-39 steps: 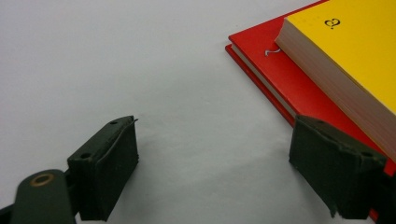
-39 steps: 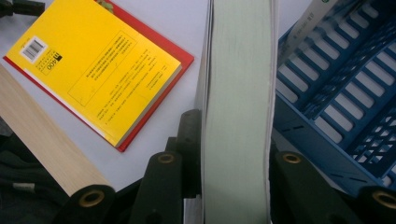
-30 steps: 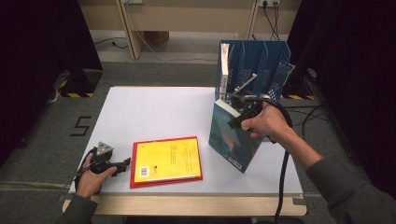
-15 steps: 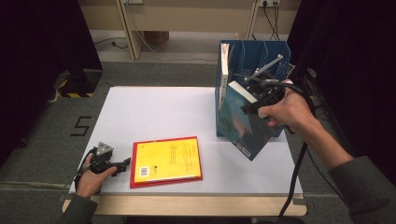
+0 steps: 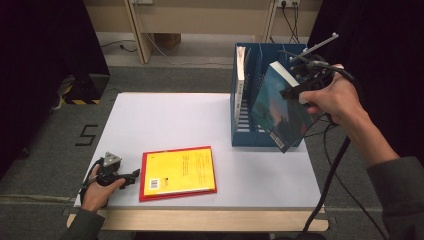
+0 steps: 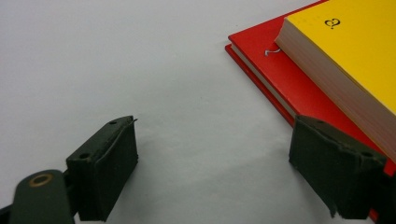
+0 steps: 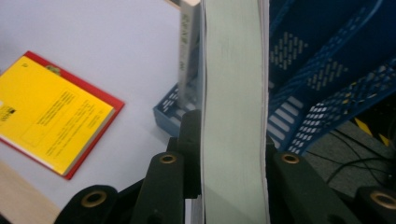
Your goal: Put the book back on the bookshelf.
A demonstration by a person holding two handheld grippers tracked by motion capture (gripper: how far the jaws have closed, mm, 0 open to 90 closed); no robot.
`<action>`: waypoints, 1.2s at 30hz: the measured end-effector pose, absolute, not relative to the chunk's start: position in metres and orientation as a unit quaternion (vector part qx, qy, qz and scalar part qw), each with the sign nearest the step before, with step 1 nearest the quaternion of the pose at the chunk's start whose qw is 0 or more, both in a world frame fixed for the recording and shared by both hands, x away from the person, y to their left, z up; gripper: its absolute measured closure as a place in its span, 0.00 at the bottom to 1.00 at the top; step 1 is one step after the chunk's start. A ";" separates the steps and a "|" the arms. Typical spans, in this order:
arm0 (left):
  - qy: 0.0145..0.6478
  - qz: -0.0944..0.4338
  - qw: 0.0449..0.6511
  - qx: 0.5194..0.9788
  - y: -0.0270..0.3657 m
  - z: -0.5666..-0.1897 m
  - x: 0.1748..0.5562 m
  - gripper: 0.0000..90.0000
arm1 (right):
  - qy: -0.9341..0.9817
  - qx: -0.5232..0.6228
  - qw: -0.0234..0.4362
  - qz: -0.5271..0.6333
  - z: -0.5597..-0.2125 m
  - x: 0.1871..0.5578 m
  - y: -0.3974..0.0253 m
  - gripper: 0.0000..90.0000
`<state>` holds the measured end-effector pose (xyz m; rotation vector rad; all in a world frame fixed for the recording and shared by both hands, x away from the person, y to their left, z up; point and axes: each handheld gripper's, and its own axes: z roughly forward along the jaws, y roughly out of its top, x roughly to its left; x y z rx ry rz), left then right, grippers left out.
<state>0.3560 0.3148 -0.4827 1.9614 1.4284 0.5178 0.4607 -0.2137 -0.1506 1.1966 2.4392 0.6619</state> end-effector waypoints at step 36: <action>0.545 0.196 0.324 0.748 0.315 -0.483 0.357 0.15 | 0.803 0.513 0.211 0.218 -0.160 0.570 -0.212 0.82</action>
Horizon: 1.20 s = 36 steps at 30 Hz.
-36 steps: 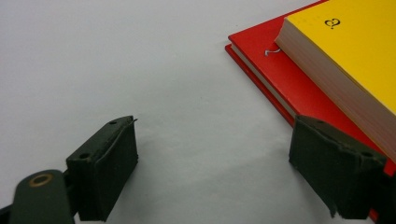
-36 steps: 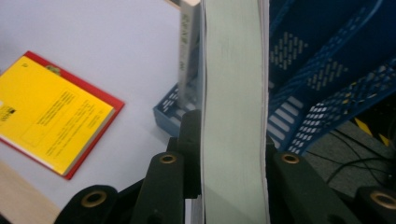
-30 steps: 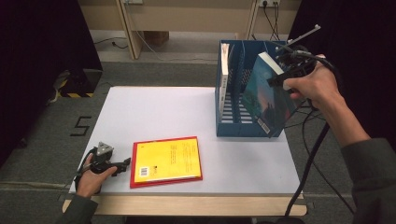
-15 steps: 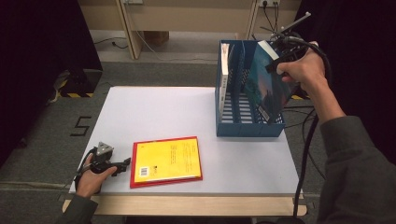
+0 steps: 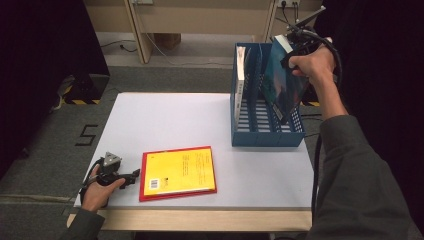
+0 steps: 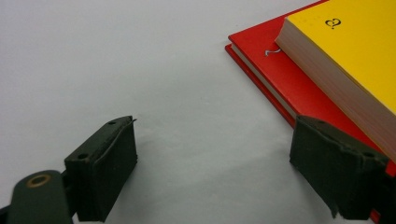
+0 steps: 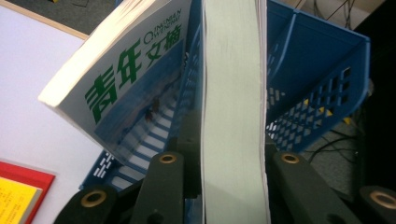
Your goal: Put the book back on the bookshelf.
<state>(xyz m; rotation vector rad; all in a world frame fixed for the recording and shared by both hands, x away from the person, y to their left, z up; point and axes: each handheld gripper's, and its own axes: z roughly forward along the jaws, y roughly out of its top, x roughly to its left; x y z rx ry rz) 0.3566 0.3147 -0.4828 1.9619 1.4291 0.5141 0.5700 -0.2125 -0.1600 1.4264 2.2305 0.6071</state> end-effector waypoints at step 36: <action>0.545 0.196 0.325 0.748 0.315 -0.483 0.357 0.15 | 0.745 0.600 0.180 0.229 -0.239 0.638 -0.200 0.82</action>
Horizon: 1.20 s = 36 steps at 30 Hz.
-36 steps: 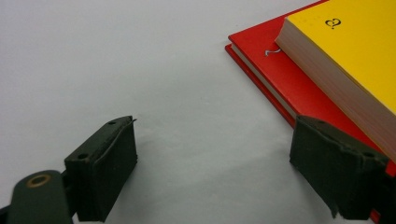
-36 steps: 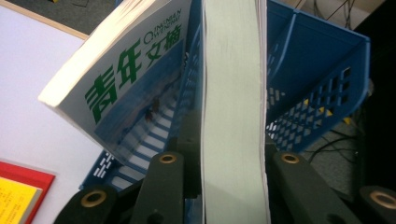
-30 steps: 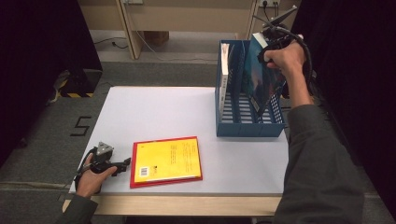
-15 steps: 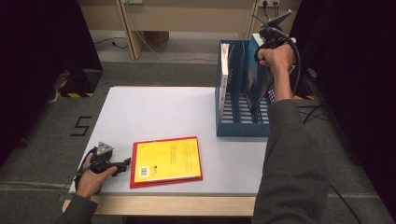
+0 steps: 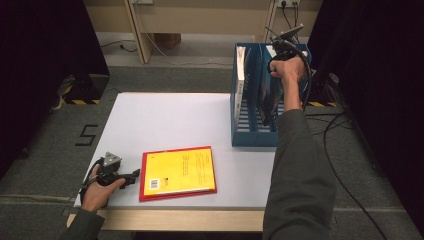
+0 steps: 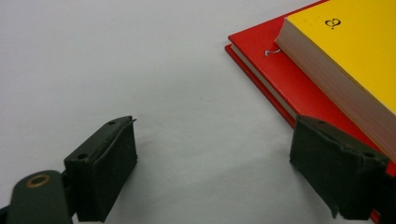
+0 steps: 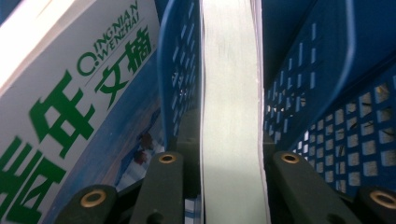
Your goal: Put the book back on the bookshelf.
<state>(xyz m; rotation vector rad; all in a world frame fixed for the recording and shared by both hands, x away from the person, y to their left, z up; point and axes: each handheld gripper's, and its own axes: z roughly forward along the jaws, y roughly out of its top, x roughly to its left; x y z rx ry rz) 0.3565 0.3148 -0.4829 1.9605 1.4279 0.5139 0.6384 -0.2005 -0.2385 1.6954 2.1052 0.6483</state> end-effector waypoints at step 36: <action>0.544 0.198 0.326 0.748 0.315 -0.483 0.356 0.15 | 0.778 0.544 0.162 0.269 -0.250 0.586 -0.207 0.63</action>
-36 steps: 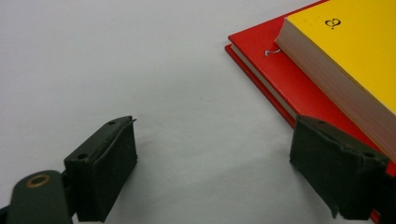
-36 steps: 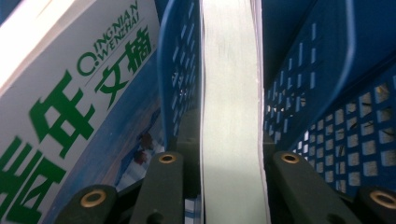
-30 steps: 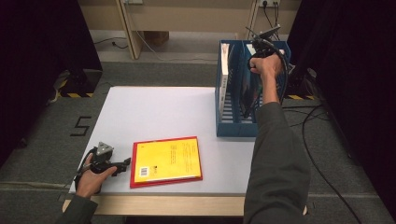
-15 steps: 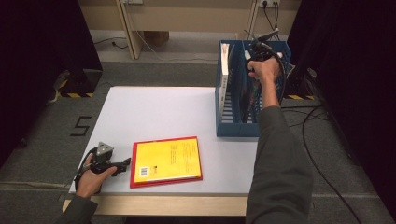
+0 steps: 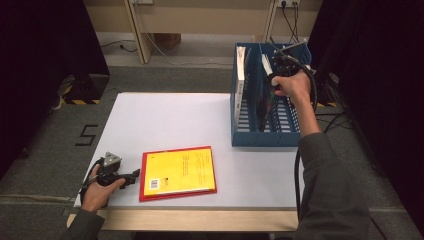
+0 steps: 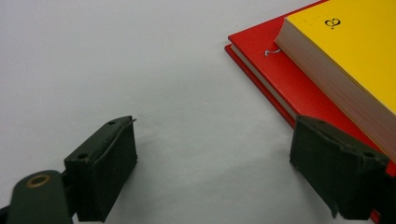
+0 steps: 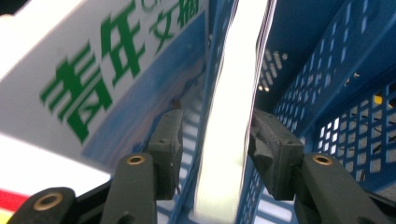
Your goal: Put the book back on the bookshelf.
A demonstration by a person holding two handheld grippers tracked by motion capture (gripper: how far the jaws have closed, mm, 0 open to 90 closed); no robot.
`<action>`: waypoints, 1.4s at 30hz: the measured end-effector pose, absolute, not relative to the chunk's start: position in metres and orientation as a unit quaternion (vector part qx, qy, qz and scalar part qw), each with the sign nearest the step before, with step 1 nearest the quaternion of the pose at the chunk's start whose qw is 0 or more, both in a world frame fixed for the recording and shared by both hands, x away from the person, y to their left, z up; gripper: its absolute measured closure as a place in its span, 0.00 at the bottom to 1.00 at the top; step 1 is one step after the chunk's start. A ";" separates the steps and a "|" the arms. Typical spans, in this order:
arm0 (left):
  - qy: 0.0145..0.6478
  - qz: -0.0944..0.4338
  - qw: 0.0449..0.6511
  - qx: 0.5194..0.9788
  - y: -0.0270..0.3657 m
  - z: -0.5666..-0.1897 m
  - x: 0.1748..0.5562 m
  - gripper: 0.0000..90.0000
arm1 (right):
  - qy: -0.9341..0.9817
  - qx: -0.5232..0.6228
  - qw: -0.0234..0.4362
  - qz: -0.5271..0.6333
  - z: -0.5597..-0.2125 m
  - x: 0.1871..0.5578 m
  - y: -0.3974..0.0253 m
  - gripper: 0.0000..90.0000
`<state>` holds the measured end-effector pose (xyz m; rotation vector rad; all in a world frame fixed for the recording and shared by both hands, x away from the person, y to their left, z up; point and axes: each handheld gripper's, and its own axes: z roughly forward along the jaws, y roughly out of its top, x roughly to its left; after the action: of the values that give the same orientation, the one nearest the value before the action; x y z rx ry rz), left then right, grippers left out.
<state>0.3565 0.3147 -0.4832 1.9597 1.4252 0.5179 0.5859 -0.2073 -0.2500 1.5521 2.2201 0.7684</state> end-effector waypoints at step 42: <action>0.544 0.198 0.326 0.748 0.315 -0.483 0.356 0.15 | 0.771 0.533 0.167 0.306 -0.262 0.566 -0.202 0.50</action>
<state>0.3565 0.3148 -0.4833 1.9591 1.4249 0.5180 0.5660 -0.2015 -0.2622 1.5182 2.1932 0.8723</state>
